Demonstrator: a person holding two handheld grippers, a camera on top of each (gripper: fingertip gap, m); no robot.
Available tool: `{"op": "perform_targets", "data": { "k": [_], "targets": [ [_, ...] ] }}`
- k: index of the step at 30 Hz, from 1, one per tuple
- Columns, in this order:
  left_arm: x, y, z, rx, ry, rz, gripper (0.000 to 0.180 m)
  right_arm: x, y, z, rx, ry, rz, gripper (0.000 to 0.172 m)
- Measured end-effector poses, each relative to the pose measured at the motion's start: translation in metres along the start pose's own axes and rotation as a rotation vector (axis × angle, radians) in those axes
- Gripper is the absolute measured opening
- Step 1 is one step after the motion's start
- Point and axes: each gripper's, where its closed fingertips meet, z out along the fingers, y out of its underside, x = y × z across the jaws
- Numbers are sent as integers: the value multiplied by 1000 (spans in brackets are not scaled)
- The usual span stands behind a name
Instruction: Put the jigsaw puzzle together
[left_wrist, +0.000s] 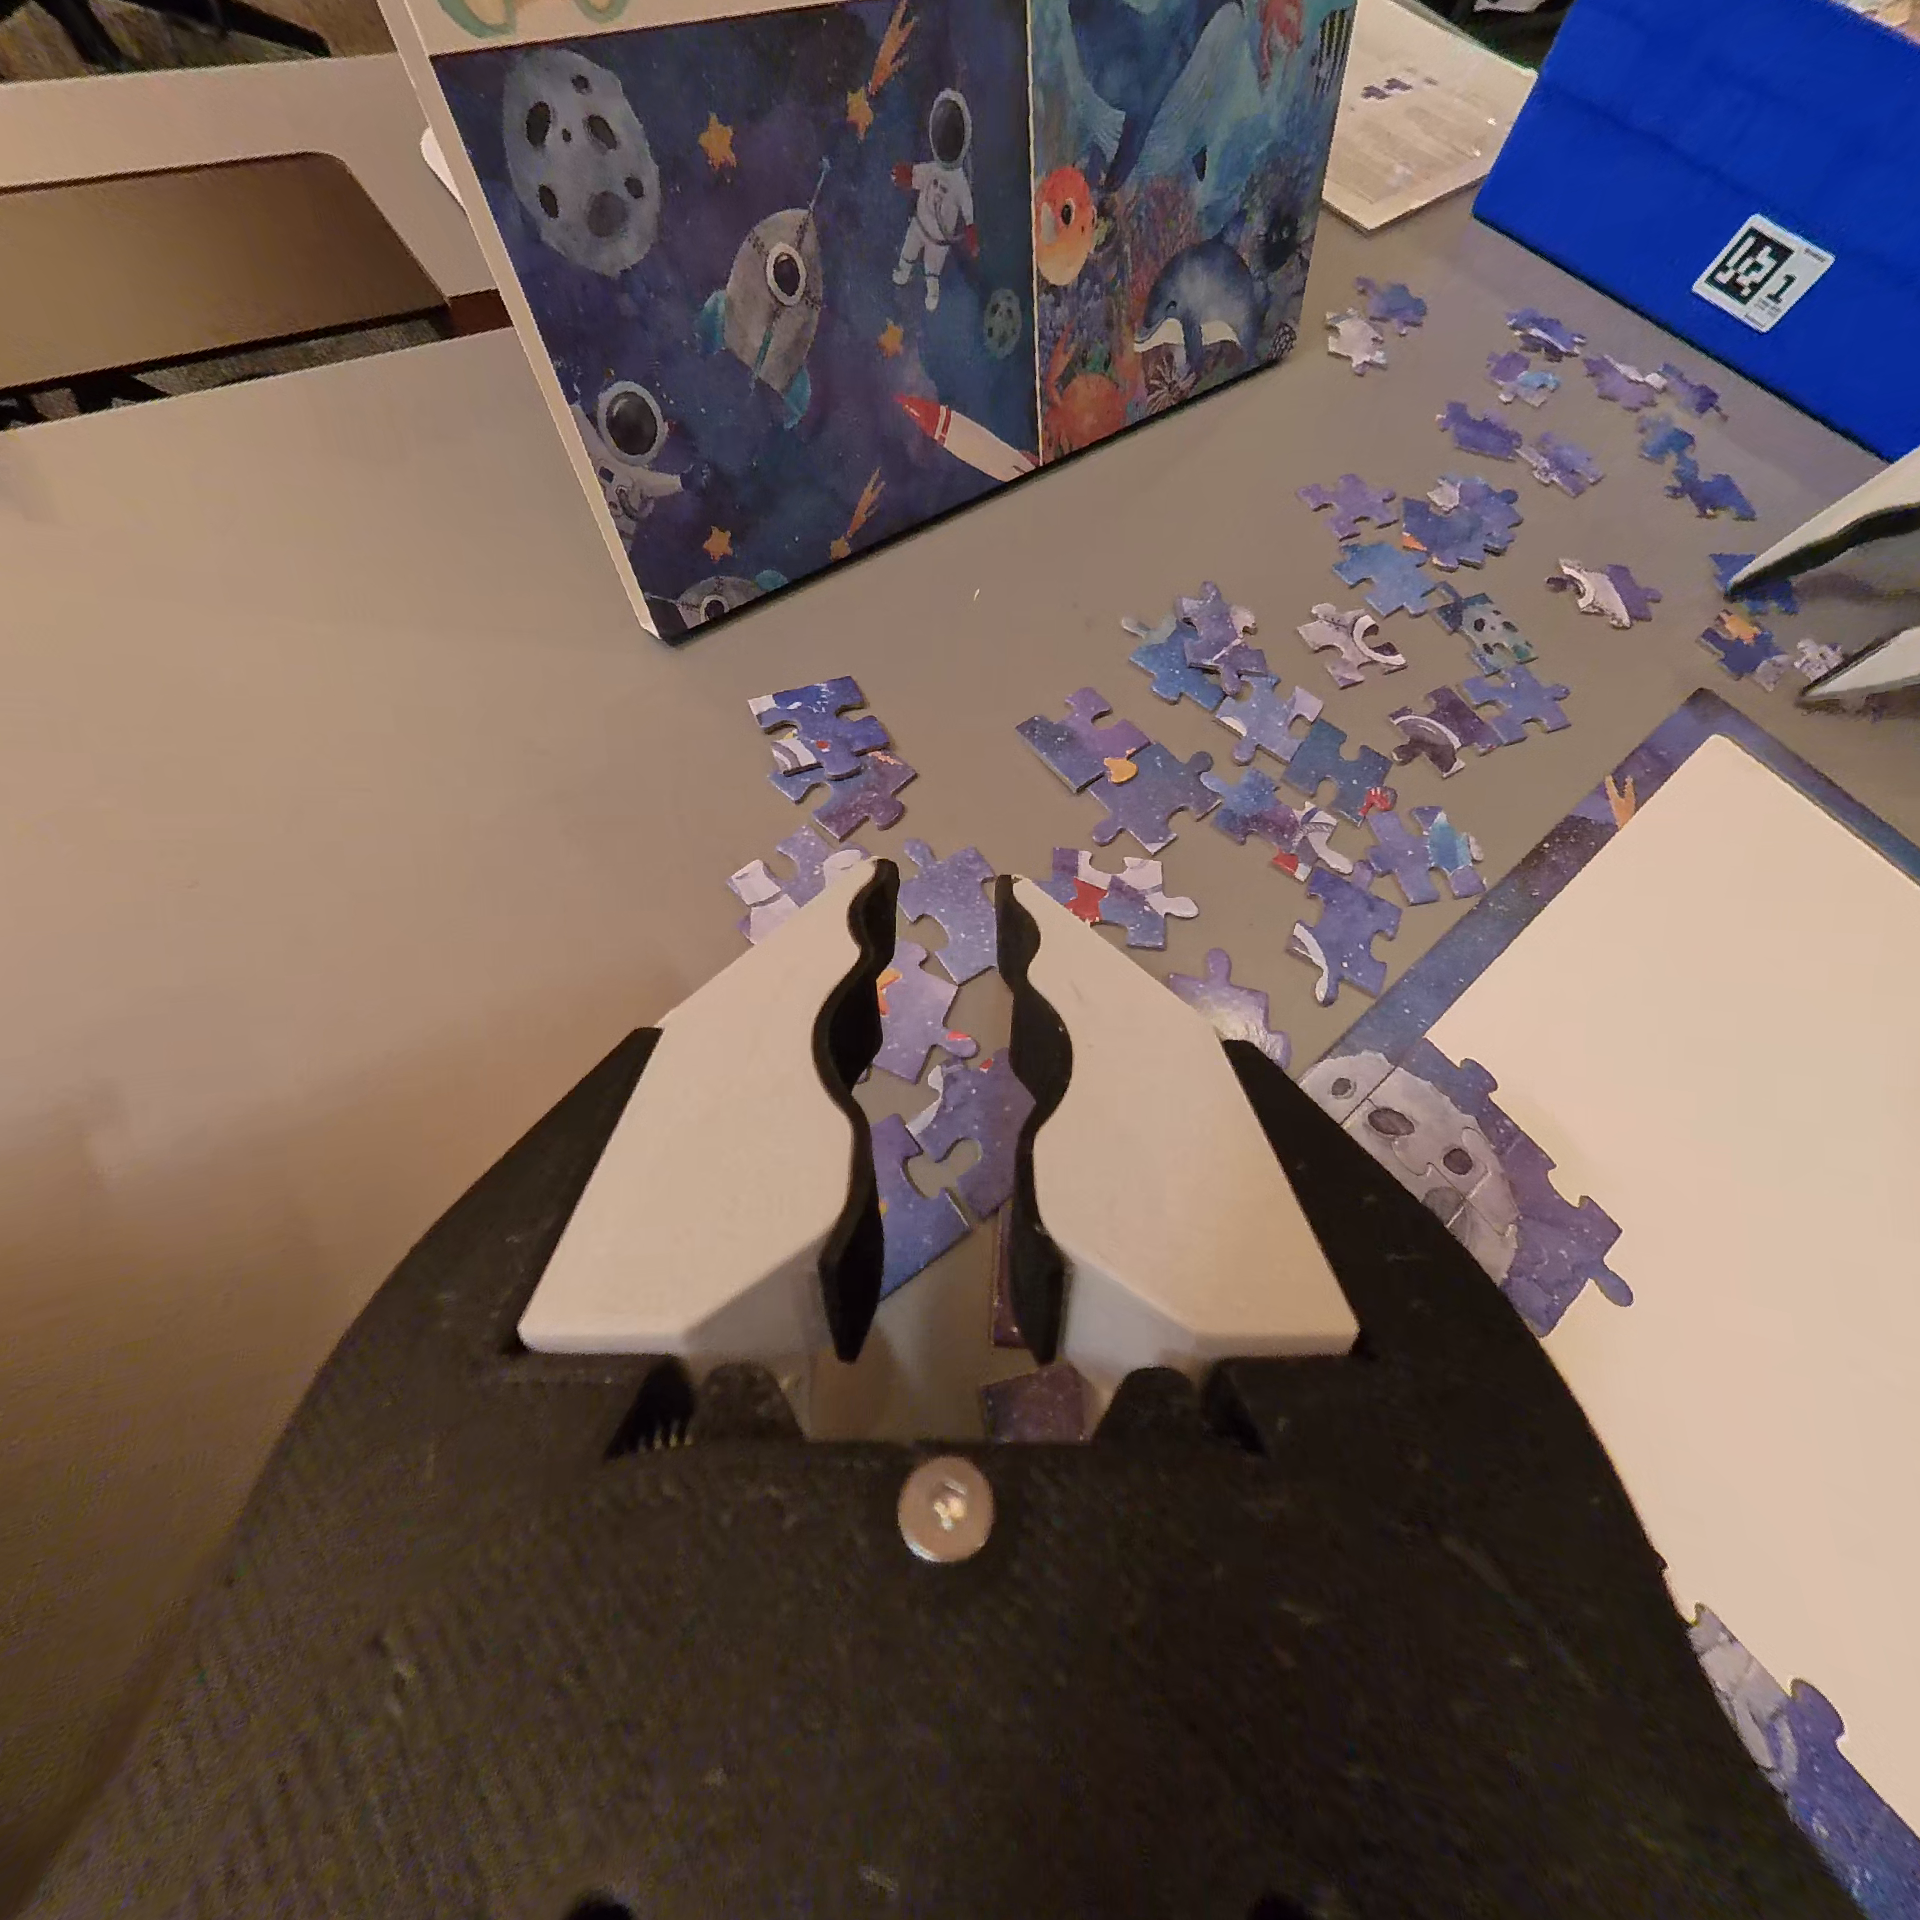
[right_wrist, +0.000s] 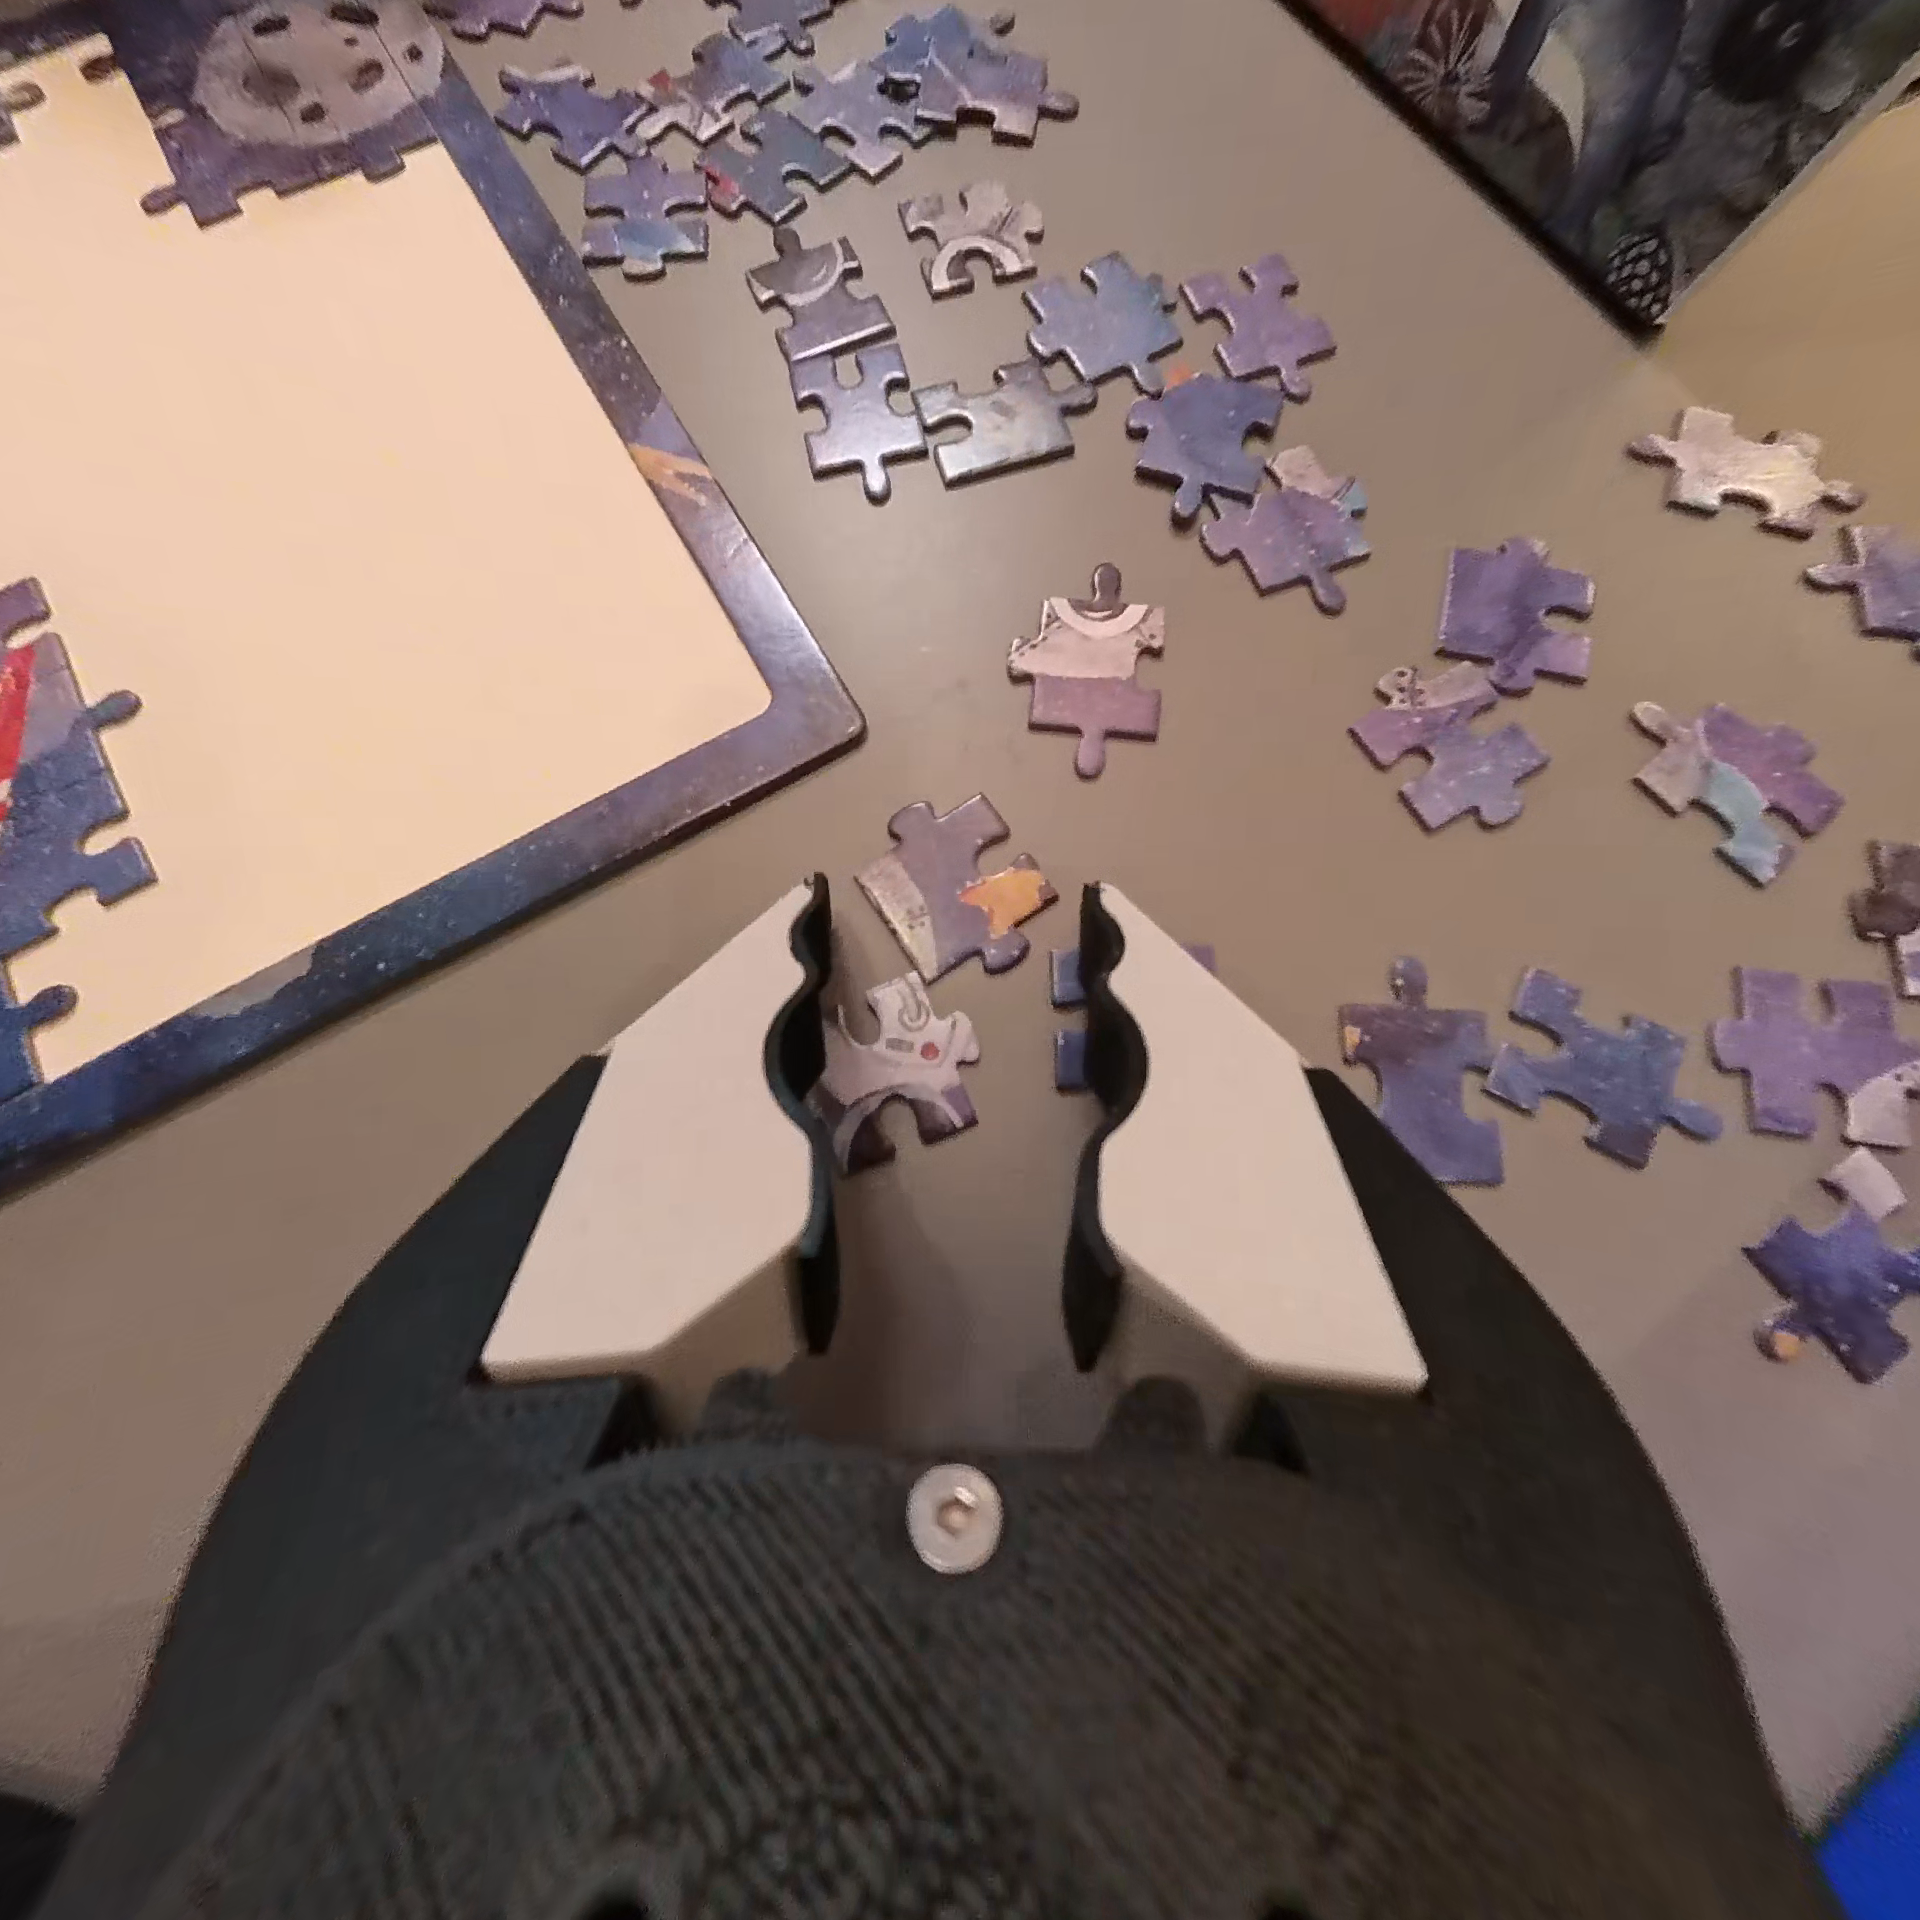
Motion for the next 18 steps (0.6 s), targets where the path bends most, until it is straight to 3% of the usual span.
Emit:
{"op": "perform_targets", "data": {
  "k": [5, 8, 14, 15, 16, 18],
  "targets": [
    [0, 0, 0, 1, 1, 1, 17, 1, 2, 3, -10, 5, -3, 47],
    [0, 0, 0, 1, 2, 1, 17, -1, 1, 4, -4, -4, -9, 33],
    [0, 0, 0, 2, 2, 0, 17, -2, -1, 4, -1, -16, -1, 25],
    [0, 0, 0, 1, 2, 1, 17, -3, -2, 4, 4, -22, -8, 21],
    [0, 0, 0, 0, 2, 1, 17, -4, -4, 3, 12, -26, -20, 2],
    [0, 0, 0, -1, 2, 1, 17, -4, -9, 1, 36, -21, -29, 0]
  ]
}}
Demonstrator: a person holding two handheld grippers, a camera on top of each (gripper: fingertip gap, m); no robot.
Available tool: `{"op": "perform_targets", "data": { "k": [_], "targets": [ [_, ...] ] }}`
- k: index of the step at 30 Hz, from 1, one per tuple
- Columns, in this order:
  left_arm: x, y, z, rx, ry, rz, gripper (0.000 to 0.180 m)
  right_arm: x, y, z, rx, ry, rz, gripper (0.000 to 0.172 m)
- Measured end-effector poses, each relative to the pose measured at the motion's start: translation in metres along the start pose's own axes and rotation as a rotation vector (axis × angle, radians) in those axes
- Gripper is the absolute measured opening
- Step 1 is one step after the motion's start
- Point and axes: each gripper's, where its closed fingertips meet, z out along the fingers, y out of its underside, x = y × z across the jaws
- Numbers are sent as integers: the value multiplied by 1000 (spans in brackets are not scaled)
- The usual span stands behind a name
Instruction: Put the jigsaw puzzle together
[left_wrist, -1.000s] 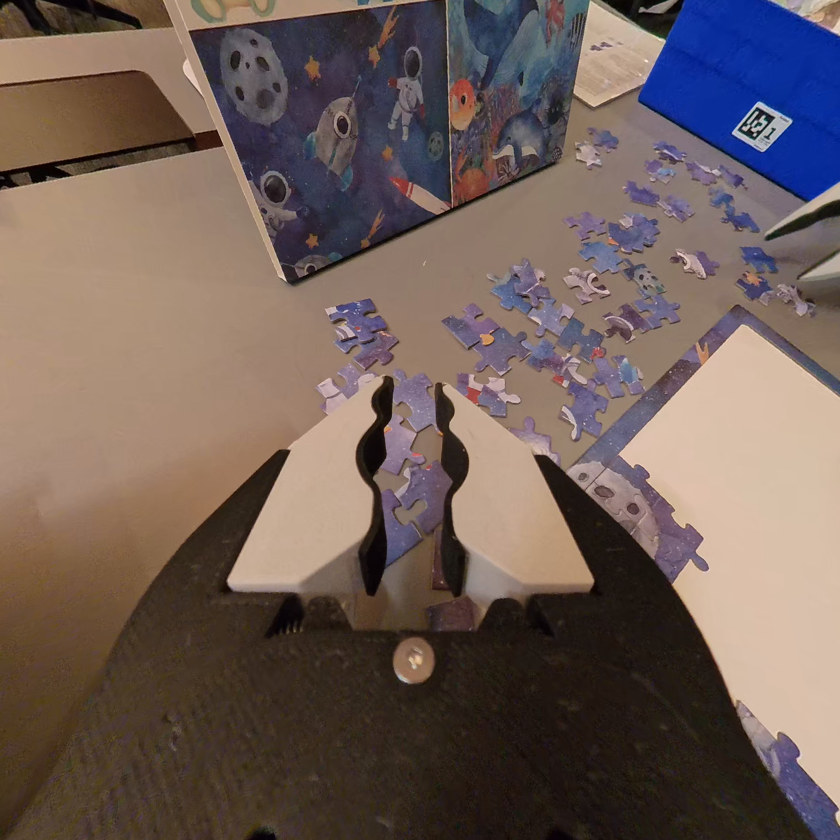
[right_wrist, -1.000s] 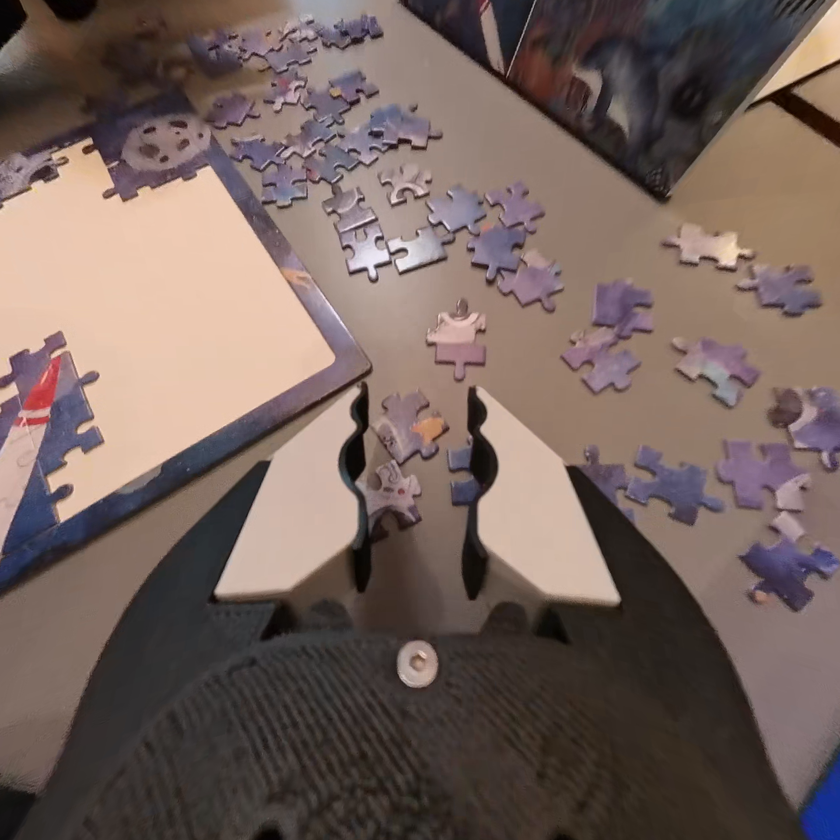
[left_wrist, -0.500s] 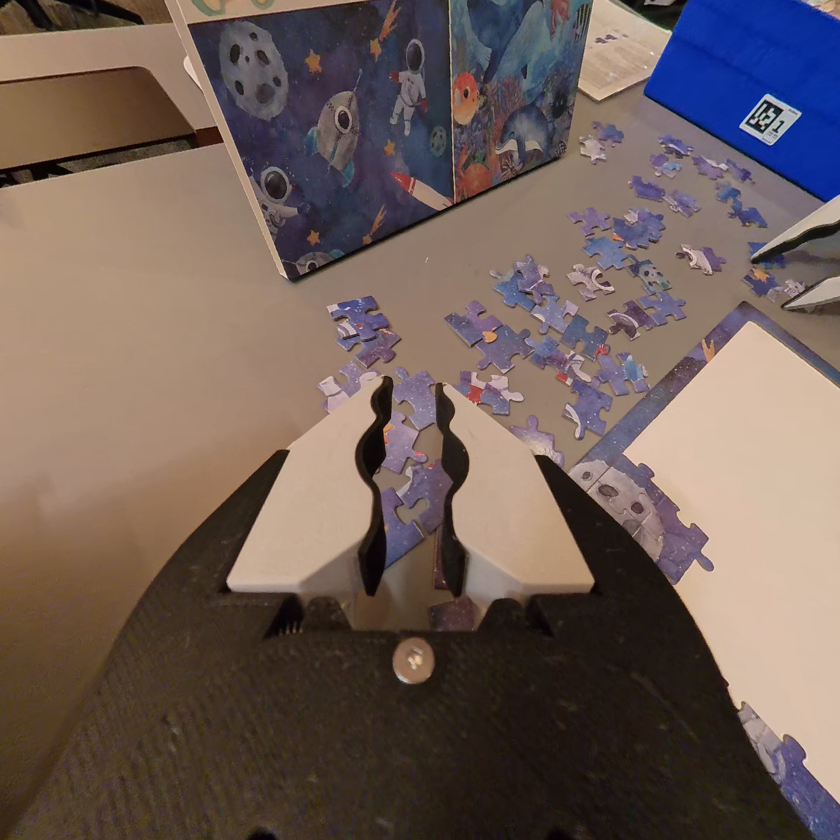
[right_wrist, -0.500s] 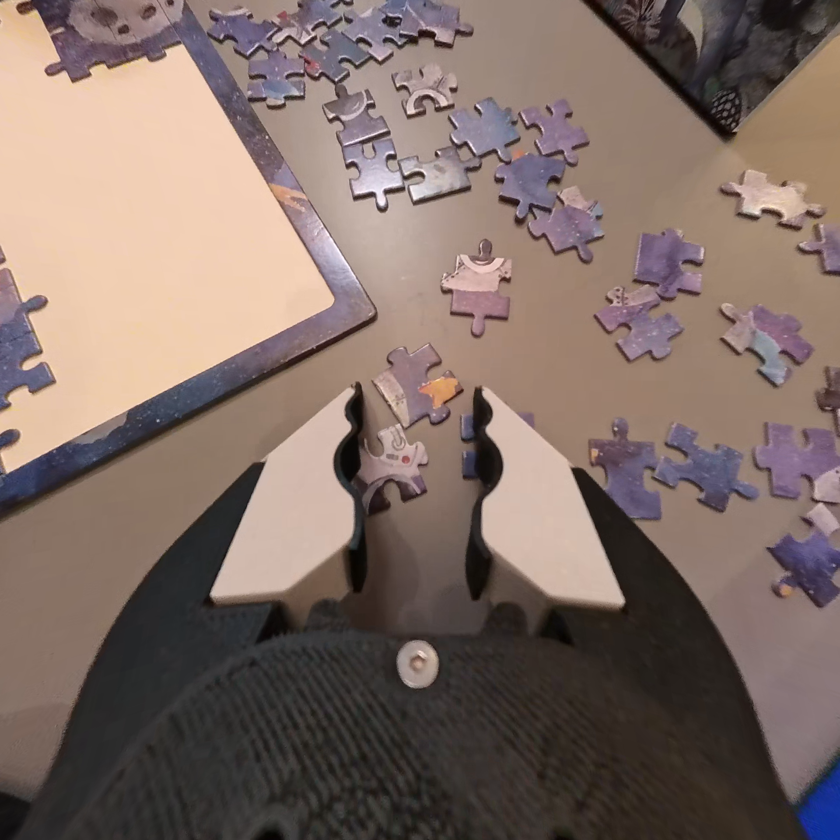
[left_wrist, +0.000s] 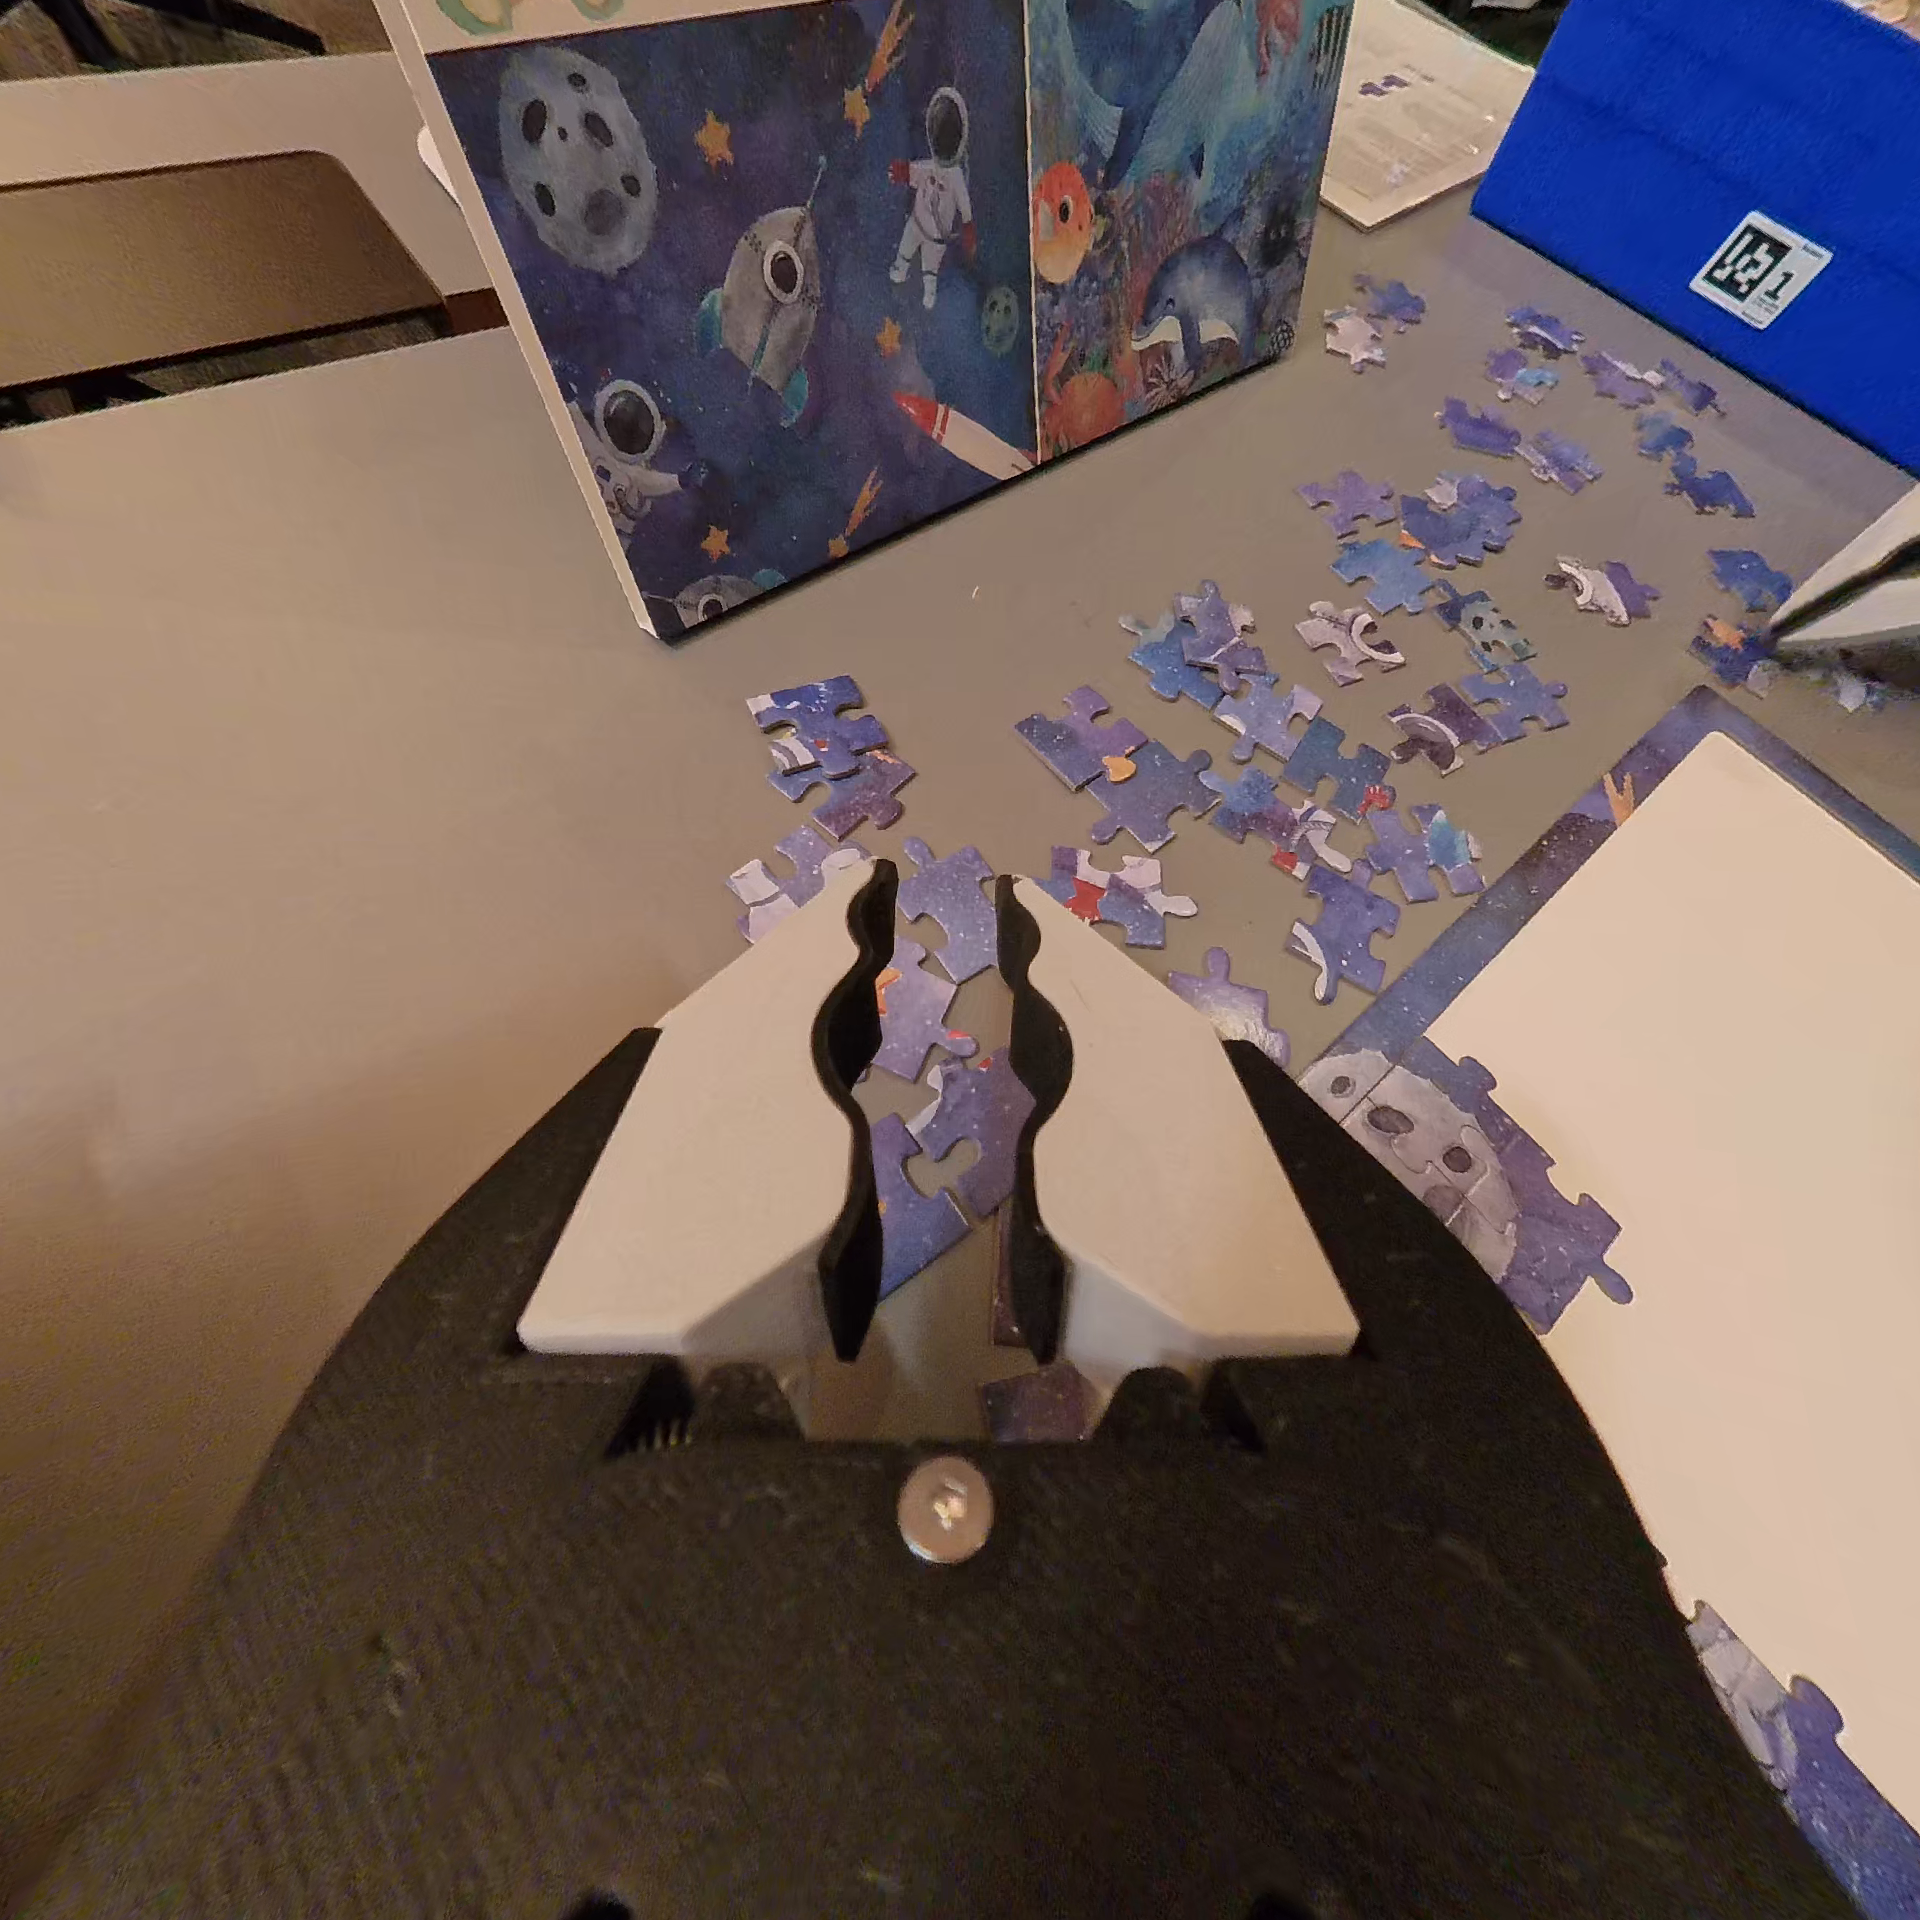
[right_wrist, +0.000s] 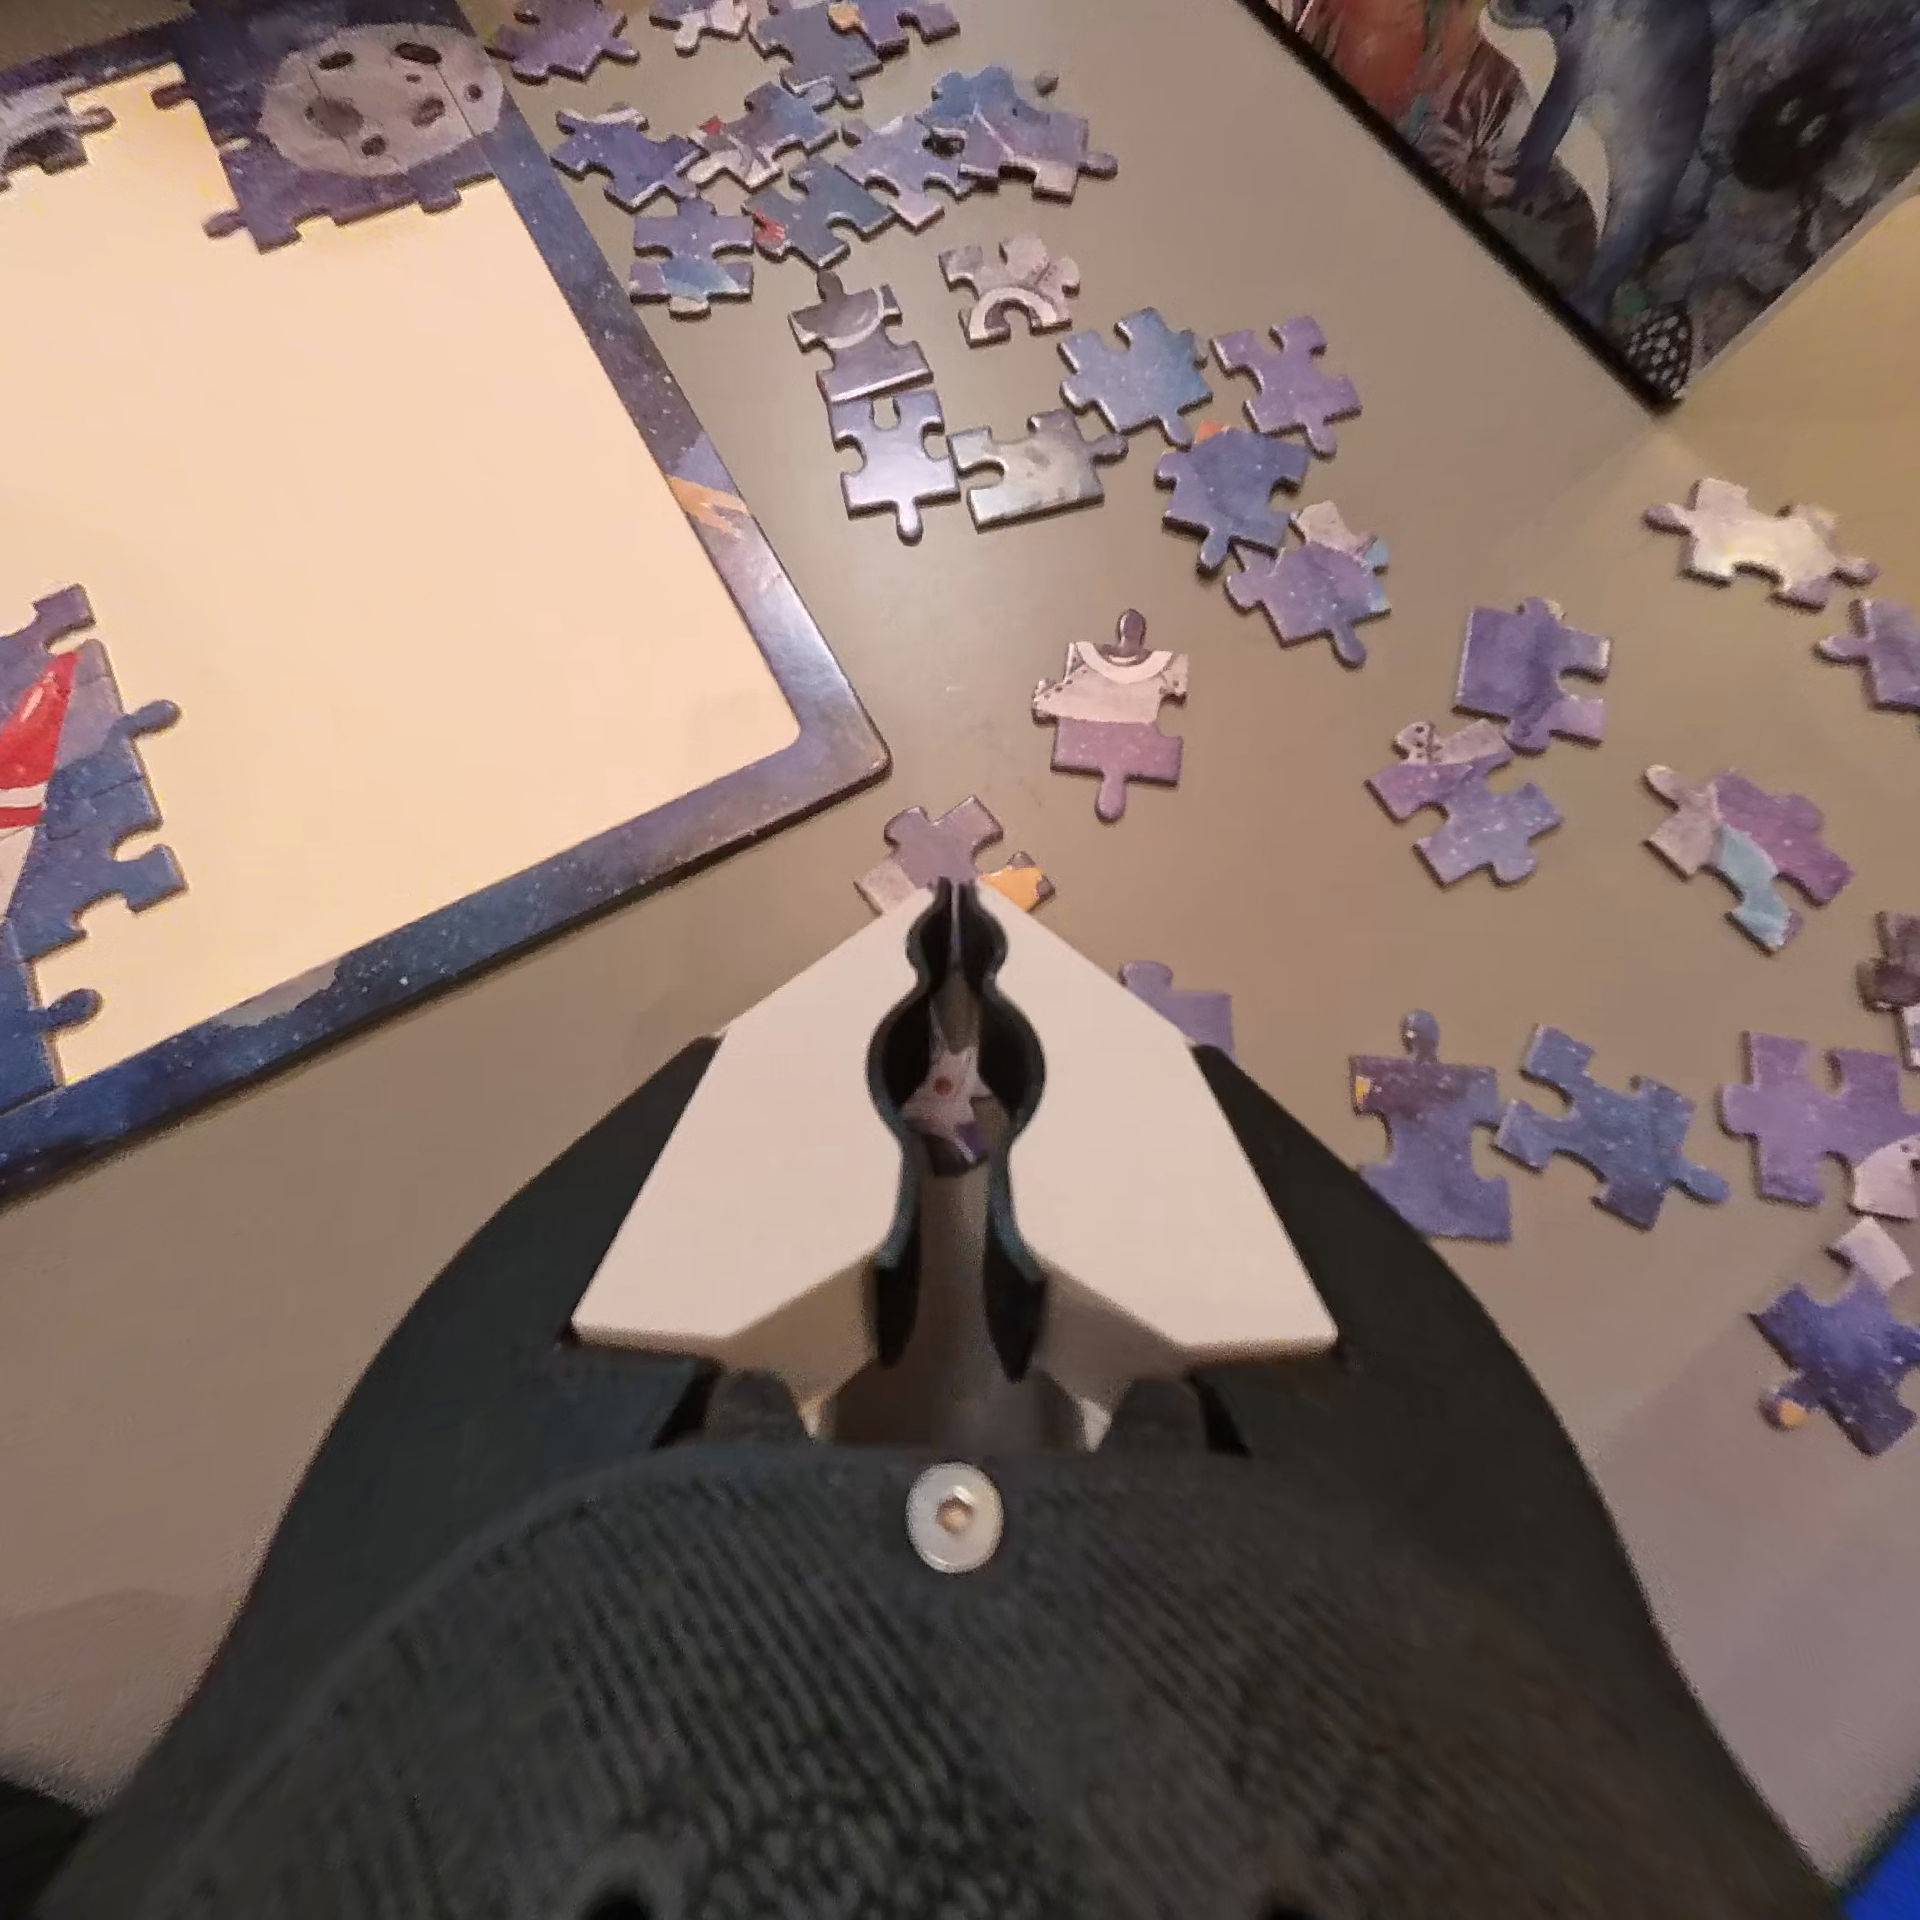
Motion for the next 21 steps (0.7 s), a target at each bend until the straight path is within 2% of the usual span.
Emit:
{"op": "perform_targets", "data": {
  "k": [3, 8, 21],
  "targets": [
    [0, 0, 0, -2, 0, 1, 17, 1, -2, -1, 15, 4, 9, 6],
    [0, 1, 1, -6, 0, 4, 17, 3, 6, 3, -17, 1, 46, 29],
    [1, 3, 2, -20, -5, 13, 18, -11, 8, 1, -22, -123, 120, 14]
  ]
}}
